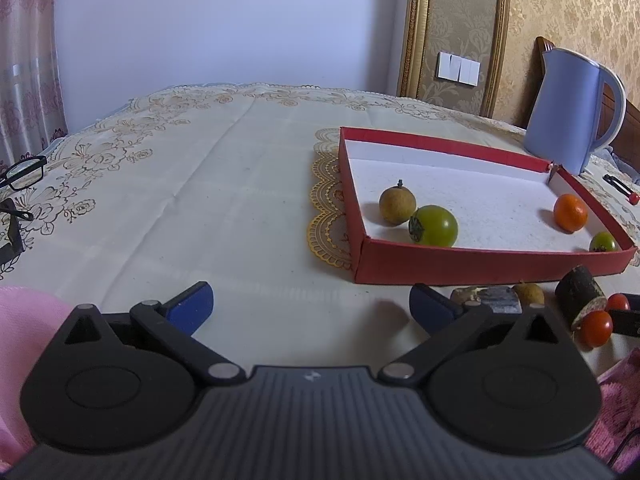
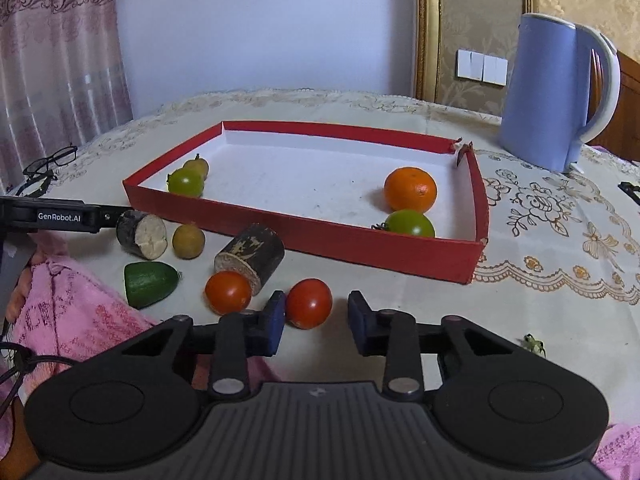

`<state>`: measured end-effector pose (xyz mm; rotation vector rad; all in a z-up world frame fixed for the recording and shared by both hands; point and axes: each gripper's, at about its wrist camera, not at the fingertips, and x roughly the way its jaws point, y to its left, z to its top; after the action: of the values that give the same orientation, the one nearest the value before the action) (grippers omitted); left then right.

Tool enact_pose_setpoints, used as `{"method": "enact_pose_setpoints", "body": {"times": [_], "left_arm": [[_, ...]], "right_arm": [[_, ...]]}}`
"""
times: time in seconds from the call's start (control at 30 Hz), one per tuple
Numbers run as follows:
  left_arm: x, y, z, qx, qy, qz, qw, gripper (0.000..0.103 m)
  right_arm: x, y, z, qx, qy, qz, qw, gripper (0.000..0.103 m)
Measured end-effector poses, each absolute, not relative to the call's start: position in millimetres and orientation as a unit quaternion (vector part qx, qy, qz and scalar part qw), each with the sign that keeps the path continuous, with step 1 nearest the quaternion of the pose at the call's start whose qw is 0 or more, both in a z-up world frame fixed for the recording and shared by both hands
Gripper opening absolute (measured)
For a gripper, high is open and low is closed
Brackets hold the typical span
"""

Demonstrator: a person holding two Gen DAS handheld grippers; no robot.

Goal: Organize fruits
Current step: 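Grasp the red cherry tomato with the right gripper, then carry the red tomato into the tray and open the right gripper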

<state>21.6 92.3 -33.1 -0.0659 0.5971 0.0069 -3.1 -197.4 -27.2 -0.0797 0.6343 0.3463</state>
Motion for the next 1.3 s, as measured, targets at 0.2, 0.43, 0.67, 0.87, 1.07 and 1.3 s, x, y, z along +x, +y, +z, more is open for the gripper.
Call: {"method": "enact_pose_setpoints", "body": {"times": [0.2,0.43,0.67,0.87,1.07,1.3], "left_arm": [[21.7,92.4,-33.1,-0.032,0.294,0.004,0.955,0.103],[22.0,91.9,-34.0,-0.032,0.296,0.005,0.955,0.103],[21.2,93.9,-34.1,-0.037,0.295,0.003,0.955,0.103],[21.2,94.8,-33.9,-0.04,0.294,0.003,0.955,0.103],[21.4,95.2,-33.7,-0.041,0.294,0.002,0.955,0.103],[21.3,95.3,-33.7,-0.041,0.295,0.003,0.955,0.103]], "right_arm": [[-6.2,-198.9,-23.4,-0.04,0.296,0.162,0.94,0.024],[4.2,-199.5,4.3,-0.053,0.25,0.148,0.955,0.024],[49.7,-185.9,9.0,-0.06,0.26,0.145,0.953,0.024],[78.0,-171.9,-3.4,-0.071,0.285,0.142,0.945,0.024],[90.9,-165.2,-11.2,-0.077,0.3,0.142,0.94,0.024],[99.7,-172.5,-20.0,-0.055,0.323,0.143,0.934,0.024]]}}
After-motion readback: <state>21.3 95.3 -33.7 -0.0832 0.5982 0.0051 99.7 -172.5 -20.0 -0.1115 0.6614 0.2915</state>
